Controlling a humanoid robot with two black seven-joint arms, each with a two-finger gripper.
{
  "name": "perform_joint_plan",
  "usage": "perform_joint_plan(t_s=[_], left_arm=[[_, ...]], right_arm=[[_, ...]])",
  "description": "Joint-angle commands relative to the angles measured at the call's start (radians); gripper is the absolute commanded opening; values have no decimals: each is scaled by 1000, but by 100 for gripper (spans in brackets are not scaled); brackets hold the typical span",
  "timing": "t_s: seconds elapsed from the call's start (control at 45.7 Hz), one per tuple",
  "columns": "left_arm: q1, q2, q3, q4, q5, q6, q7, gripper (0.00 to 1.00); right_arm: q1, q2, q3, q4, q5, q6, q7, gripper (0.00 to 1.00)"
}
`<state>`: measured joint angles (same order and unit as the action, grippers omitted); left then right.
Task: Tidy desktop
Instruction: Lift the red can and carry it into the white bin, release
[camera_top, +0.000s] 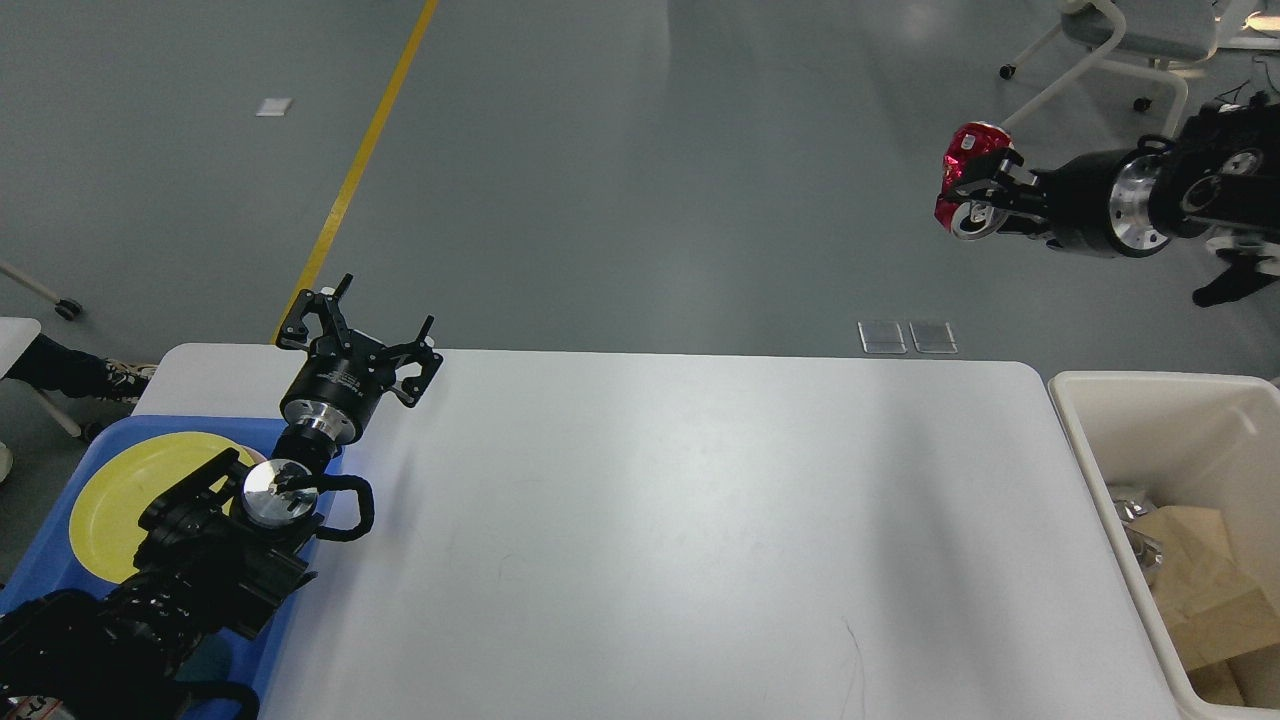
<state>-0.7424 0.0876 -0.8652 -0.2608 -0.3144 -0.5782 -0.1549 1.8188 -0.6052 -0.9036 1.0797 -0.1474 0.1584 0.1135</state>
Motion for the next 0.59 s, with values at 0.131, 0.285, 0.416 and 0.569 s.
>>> perform_joint_plan(t_s=[0.131,0.285,0.416,0.569], left_arm=[[0,0,0,0,0,0,0,96],[0,0,0,0,0,0,0,96],[0,0,0,0,0,0,0,96],[0,0,0,0,0,0,0,96]], right_arm=[[-150,-154,-14,-89,-3,-10,0,60],[-373,-235,-3,-222,0,-13,2,60],[-588,-226,-1,-329,3,-16,5,64],[-809,-174,31,-444,15,-83,8,69]])
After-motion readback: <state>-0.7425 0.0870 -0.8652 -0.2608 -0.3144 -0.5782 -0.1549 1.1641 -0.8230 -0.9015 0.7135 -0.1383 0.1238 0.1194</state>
